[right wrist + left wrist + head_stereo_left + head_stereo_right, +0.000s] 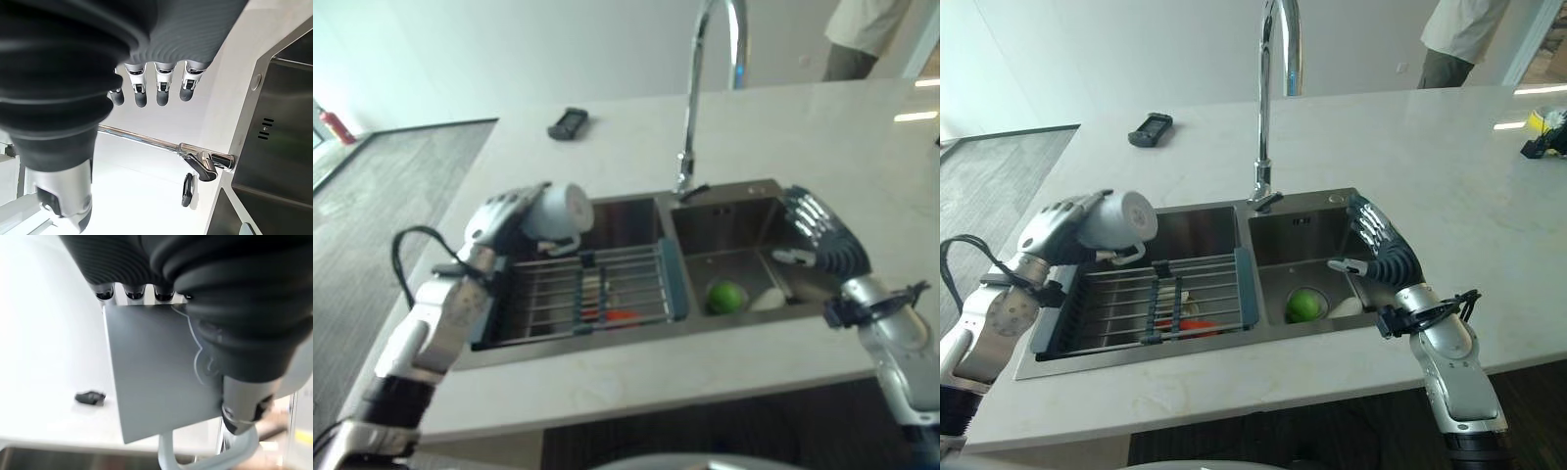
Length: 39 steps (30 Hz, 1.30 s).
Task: Place the dishes in the dishwasher.
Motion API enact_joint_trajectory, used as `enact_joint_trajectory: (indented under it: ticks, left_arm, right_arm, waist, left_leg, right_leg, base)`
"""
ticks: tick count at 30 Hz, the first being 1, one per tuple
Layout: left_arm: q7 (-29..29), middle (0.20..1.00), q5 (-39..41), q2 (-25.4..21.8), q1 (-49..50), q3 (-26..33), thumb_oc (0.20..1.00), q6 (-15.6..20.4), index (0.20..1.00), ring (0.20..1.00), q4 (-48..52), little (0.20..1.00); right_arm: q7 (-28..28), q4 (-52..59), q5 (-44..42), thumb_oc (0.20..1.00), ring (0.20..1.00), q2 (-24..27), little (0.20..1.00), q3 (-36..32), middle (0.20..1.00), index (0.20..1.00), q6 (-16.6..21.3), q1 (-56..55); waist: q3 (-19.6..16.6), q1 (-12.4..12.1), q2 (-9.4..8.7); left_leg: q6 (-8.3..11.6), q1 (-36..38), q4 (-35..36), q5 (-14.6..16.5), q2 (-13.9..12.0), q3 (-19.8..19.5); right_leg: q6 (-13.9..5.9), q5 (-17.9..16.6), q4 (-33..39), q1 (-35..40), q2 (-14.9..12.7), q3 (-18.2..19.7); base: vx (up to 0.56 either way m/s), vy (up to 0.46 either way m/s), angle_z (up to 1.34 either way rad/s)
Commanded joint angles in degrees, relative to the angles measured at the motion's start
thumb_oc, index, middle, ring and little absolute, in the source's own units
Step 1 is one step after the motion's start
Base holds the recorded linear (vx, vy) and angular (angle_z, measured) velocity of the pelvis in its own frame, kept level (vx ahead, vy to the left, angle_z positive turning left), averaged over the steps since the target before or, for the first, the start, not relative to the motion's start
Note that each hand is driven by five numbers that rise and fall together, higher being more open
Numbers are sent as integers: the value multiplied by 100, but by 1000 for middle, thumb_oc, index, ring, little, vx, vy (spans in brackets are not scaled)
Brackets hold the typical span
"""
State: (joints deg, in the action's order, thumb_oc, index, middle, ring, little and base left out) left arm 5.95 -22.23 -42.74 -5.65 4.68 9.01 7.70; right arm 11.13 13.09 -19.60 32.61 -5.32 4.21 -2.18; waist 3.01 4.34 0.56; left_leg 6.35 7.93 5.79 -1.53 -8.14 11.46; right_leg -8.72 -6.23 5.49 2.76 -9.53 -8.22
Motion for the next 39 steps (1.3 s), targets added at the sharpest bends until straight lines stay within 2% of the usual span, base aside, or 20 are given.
enact_joint_trajectory:
  ticks: [1, 5, 8, 13, 17, 20, 21, 23, 24, 25, 27, 28, 29, 31, 32, 33, 34, 35, 37, 39]
  left_arm:
    - [493, 200, 991, -125, -396, 289, 200, 505, 200, 200, 173, 200]
    - [705, 200, 2367, 442, -216, 669, 200, 1070, 200, 200, 469, 200]
    - [465, 200, 3284, 849, -204, 696, 200, 1498, 200, 200, 705, 200]
    - [-180, 200, 5212, 1491, -137, 639, 200, 1599, 200, 200, 993, 200]
    - [-400, 200, 5772, 1896, 215, 671, 200, 1484, 200, 200, 1369, 200]
    - [-746, 200, 6251, 2106, 587, 769, 200, 1428, 200, 200, 1594, 200]
    - [-933, 200, 6462, 2132, 616, 741, 200, 1469, 200, 200, 1591, 200]
    - [-1129, 200, 6678, 2174, 609, 724, 200, 1514, 200, 200, 1615, 200]
    - [-1191, 200, 6851, 2199, 602, 722, 200, 1544, 200, 200, 1689, 200]
    - [-1218, 200, 6953, 2207, 584, 697, 200, 1603, 200, 200, 1738, 200]
    - [-1319, 200, 7122, 2212, 518, 669, 200, 1623, 200, 200, 1776, 200]
    - [-1391, 200, 7251, 2212, 451, 621, 200, 1591, 200, 200, 1798, 200]
    - [-1535, 200, 7394, 2237, 323, 457, 200, 1553, 200, 200, 1713, 200]
    - [-1568, 200, 7429, 2248, 226, 258, 200, 1571, 200, 200, 1645, 200]
    - [-1652, 200, 7512, 2253, 166, 150, 200, 1588, 200, 200, 1575, 200]
    - [-1730, 200, 7634, 2210, 161, 118, 200, 1565, 200, 200, 1543, 200]
    - [-1776, 200, 7694, 2197, 169, 115, 200, 1533, 200, 200, 1544, 200]
    - [-1866, 200, 7814, 2172, 205, 108, 200, 1469, 200, 200, 1558, 200]
    - [-1967, 200, 7854, 2165, 271, 109, 200, 1372, 200, 200, 1614, 200]
    - [-1946, 200, 7849, 2154, 309, 141, 200, 1240, 200, 200, 1704, 200]
  right_arm:
    - [-97, 547, 122, 1000, 1000, -100, 1000, -259, 1000, 1000, 218, 202]
    - [-159, 618, 210, 1000, 1000, -264, 1000, -237, 1000, 1000, 189, 149]
    - [-220, 686, 293, 1000, 1000, -389, 1000, -151, 1000, 1000, 185, 166]
    - [-401, 717, 428, 1000, 1000, -534, 1000, -17, 1000, 1000, 389, 285]
    - [-345, 949, 337, 1000, 1000, -545, 1000, -90, 1000, 1000, 387, 156]
    - [-309, 1172, 200, 1000, 1000, -538, 1000, -331, 1000, 1000, 437, -76]
    - [-385, 1209, 172, 1000, 1000, -496, 1000, -466, 1000, 1000, 472, -126]
    - [-531, 1178, 107, 1000, 1000, -348, 1000, -597, 1000, 1000, 516, -83]
    - [-549, 1155, 78, 1000, 1000, -228, 1000, -686, 1000, 1000, 543, -22]
    - [-555, 1153, 80, 1000, 1000, -143, 1000, -721, 1000, 1000, 608, -1]
    - [-632, 1171, 187, 1000, 1000, -124, 1000, -773, 1000, 1000, 755, -36]
    - [-732, 1157, 227, 1000, 1000, -116, 1000, -787, 1000, 1000, 825, -15]
    - [-918, 1020, 368, 1000, 1000, -134, 1000, -761, 1000, 1000, 944, 103]
    - [-1074, 960, 429, 1000, 1000, -104, 1000, -785, 1000, 1000, 1034, 163]
    - [-1155, 927, 429, 1000, 1000, -76, 1000, -849, 1000, 1000, 1096, 177]
    - [-1195, 925, 383, 1000, 1000, -92, 1000, -935, 1000, 1000, 1188, 129]
    - [-1214, 924, 368, 1000, 1000, -95, 1000, -965, 1000, 1000, 1207, 116]
    - [-1228, 923, 330, 1000, 1000, -118, 1000, -1007, 1000, 1000, 1239, 93]
    - [-1295, 892, 421, 1000, 1000, -235, 1000, -982, 1000, 1000, 1295, 134]
    - [-1274, 989, 583, 1000, 1000, -441, 1000, -931, 1000, 1000, 1292, 108]
  waist:
    - [-51, 1, -67]
    - [-76, -14, -76]
    - [-77, -24, -93]
    - [-78, -103, -95]
    - [-46, -215, -72]
    - [18, -292, -45]
    - [88, -316, -48]
    - [173, -302, -62]
    - [234, -274, -112]
    - [262, -211, -179]
    - [267, -59, -243]
    - [263, 42, -292]
    - [239, 157, -248]
    - [202, 260, -179]
    - [174, 319, -152]
    - [152, 348, -115]
    - [153, 344, -130]
    - [166, 303, -140]
    - [224, 151, -153]
    - [315, -47, -176]
  left_leg:
    - [-39, 4, -79, 418, 15, 188]
    - [-40, 6, -79, 428, 18, 156]
    - [-33, 10, -79, 428, 3, 138]
    - [9, -3, -79, 375, -70, 51]
    - [88, -127, -79, 240, -158, -156]
    - [329, -506, -79, -151, -417, -227]
    - [391, -777, -79, -265, -490, -124]
    - [307, -723, -79, -219, -394, 120]
    - [188, -548, -296, -3, -157, 245]
    - [92, -524, -910, 193, -25, 336]
    - [35, -400, -1672, 330, -31, 524]
    - [43, -263, -2094, 300, -104, 702]
    - [126, 4, -2245, 361, -304, 811]
    - [183, 391, -1993, 341, -457, 1060]
    - [197, 636, -1536, 387, -493, 1265]
    - [218, 873, -914, 632, -502, 1427]
    - [215, 917, -775, 643, -491, 1498]
    - [184, 1065, -460, 763, -385, 1491]
    - [151, 1090, -170, 935, -171, 1381]
    - [129, 923, -114, 1034, 50, 1096]
  right_leg:
    - [-371, 504, -49, 490, -279, -532]
    - [-326, 530, -49, 490, -258, -505]
    - [-286, 548, -49, 492, -225, -489]
    - [-179, 603, -49, 500, -103, -504]
    - [-37, 694, -49, 478, 96, -473]
    - [44, 777, -49, 401, 225, -479]
    - [60, 808, -49, 389, 264, -525]
    - [89, 791, -49, 301, 272, -649]
    - [116, 736, -49, 233, 223, -729]
    - [169, 616, -49, 113, 162, -765]
    - [218, 394, -49, -40, 71, -951]
    - [275, 263, -49, -153, -7, -1047]
    - [269, 145, -50, -231, -72, -1306]
    - [232, 35, -78, -292, -154, -1579]
    - [142, -66, -100, -334, -252, -1761]
    - [-124, -199, -120, -399, -437, -1785]
    - [-182, -308, -118, -438, -525, -1835]
    - [-389, -504, -128, -457, -721, -1884]
    - [-573, -826, -137, -494, -1039, -1989]
    - [-628, -1124, -149, -505, -1287, -2113]
  base:
    - [30, -44, 1]
    - [27, -68, 0]
    - [2, -113, 0]
    - [-9, -195, 3]
    - [11, -228, 17]
    - [-92, -171, 27]
    - [-253, -81, 51]
    - [-329, -13, 77]
    - [-441, 75, 100]
    - [-507, 116, 93]
    - [-388, 98, 132]
    - [-395, 202, 90]
    - [-472, 316, 54]
    - [-385, 363, 117]
    - [-345, 467, 155]
    - [-348, 458, 141]
    - [-280, 451, 125]
    - [-227, 317, 191]
    - [-304, 509, 151]
    - [-250, 462, 101]
